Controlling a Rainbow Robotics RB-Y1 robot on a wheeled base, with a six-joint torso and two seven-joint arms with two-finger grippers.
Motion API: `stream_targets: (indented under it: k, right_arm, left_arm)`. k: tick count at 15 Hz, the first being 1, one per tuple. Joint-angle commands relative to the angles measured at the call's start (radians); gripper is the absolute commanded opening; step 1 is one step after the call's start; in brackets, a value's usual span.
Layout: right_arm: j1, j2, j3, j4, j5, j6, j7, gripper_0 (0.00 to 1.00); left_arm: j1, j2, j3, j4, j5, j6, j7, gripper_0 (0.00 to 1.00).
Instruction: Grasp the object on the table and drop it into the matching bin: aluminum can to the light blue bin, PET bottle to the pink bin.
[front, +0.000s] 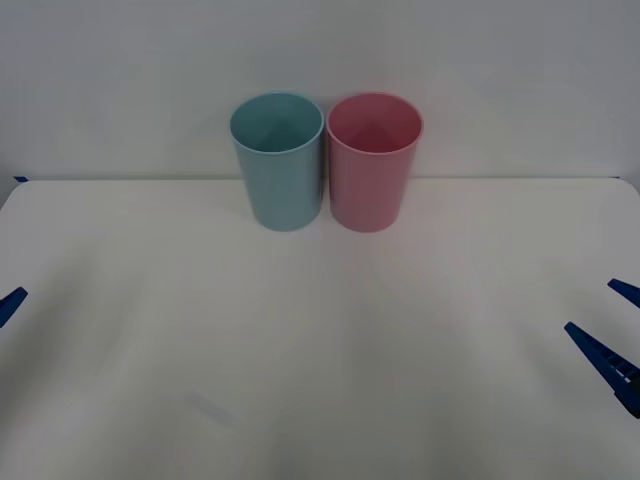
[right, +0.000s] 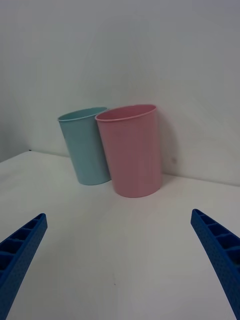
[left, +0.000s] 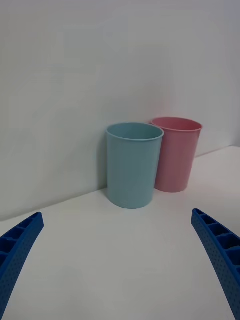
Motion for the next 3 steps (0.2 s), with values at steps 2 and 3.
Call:
stream_targets:
  k: [2, 3]
  right_arm:
    - [0.0, 0.0, 0.0, 0.0, 0.0, 0.0, 0.0, 1.0]
    - [0.0, 0.0, 0.0, 0.0, 0.0, 0.0, 0.0, 1.0]
  left_arm:
    - [0.005, 0.0, -0.01, 0.0, 0.004, 0.001, 0.002, 1.0]
    - [0.005, 0.0, -0.01, 0.0, 0.004, 0.001, 0.002, 1.0]
